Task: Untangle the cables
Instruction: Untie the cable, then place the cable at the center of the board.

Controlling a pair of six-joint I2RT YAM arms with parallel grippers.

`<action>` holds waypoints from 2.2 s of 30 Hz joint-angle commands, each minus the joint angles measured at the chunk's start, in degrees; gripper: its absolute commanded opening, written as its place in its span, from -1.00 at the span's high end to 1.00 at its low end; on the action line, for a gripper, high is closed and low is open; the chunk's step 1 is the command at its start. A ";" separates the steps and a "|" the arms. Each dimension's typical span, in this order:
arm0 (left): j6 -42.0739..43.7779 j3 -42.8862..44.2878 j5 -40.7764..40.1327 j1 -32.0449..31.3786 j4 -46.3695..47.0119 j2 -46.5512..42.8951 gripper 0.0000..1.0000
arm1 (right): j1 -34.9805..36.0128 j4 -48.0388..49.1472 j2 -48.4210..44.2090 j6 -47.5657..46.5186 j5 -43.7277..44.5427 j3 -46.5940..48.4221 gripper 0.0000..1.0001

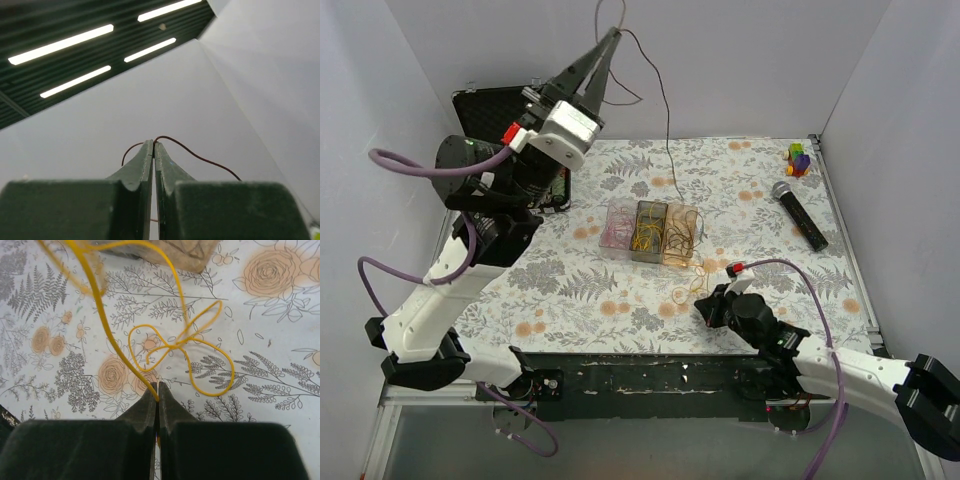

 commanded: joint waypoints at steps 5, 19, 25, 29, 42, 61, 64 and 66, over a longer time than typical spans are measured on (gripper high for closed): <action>17.49 8.20 -2.47 0.10 19.58 3.22 0.91 | 0.38 -2.39 4.34 4.22 2.44 -3.60 0.97; 23.65 29.77 -0.62 0.10 19.85 15.46 0.76 | 0.73 -5.03 3.65 6.51 3.58 -2.19 0.97; 15.57 -4.58 3.24 0.10 16.15 -0.18 0.69 | 0.82 -5.37 -0.04 4.58 3.67 -1.67 0.97; 10.37 -11.27 0.53 0.10 16.14 -1.16 0.76 | 0.90 -7.65 -2.94 4.22 4.02 -1.14 0.97; -0.25 -25.93 -7.64 0.80 7.73 -3.88 0.75 | 0.90 -11.53 -8.57 4.22 4.90 -1.93 0.97; -19.42 -58.92 3.59 32.26 -21.64 -6.70 -0.53 | 0.90 -11.70 -9.01 1.50 4.63 0.18 0.97; -18.82 -61.56 5.79 33.85 -23.40 -6.44 -0.66 | 0.90 -11.79 -8.92 1.32 4.55 0.35 0.97; -17.59 -63.75 6.85 34.81 -23.93 -6.53 -0.76 | 0.90 -11.53 -9.01 1.32 4.63 0.35 0.97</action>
